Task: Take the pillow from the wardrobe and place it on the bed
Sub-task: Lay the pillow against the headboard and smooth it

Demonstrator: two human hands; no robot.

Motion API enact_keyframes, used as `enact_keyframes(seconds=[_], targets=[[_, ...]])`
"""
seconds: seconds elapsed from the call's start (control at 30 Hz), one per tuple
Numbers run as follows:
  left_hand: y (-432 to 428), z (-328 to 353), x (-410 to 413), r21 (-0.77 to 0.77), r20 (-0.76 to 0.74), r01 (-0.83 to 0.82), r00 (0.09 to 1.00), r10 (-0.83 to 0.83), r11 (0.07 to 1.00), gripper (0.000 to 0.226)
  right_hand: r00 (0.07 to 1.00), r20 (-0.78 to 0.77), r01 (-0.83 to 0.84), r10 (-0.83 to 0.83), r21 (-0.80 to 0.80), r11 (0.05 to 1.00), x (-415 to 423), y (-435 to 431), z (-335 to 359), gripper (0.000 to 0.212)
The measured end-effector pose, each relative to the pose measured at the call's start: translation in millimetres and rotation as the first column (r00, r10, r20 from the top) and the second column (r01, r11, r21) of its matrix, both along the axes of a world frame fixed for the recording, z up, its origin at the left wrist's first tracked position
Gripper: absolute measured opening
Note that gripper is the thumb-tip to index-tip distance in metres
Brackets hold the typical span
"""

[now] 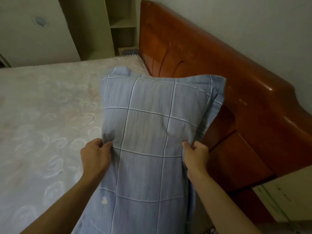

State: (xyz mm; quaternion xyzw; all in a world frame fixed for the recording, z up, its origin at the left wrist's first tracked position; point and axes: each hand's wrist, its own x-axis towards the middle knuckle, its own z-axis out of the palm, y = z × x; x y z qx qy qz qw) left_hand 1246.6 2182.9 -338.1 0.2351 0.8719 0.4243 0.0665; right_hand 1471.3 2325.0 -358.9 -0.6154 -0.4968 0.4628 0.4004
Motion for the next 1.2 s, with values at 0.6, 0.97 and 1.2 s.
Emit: enact_keyframes(seconds=[0.6,0.97,1.2], targets=[[74.1,-167.6,-32.3,0.026,0.014,0.057,0.998,-0.058,0.998,0.034,0.989,0.124,0.075,-0.078,0.023,0.997,-39.5,68.3,-151.8,0.051],[75.8,-228.9,-43.8,0.032,0.115,0.199,0.973,-0.201,0.979,0.044,0.945,0.171,-0.271,0.280,-0.075,0.960,-50.0,45.6,-214.2,0.047],[82.2,-242.5,-48.7,-0.341,0.015,0.450,0.881,-0.473,0.825,0.066,0.723,0.485,-0.512,0.492,-0.102,0.853,-48.6,31.4,-222.7,0.071]])
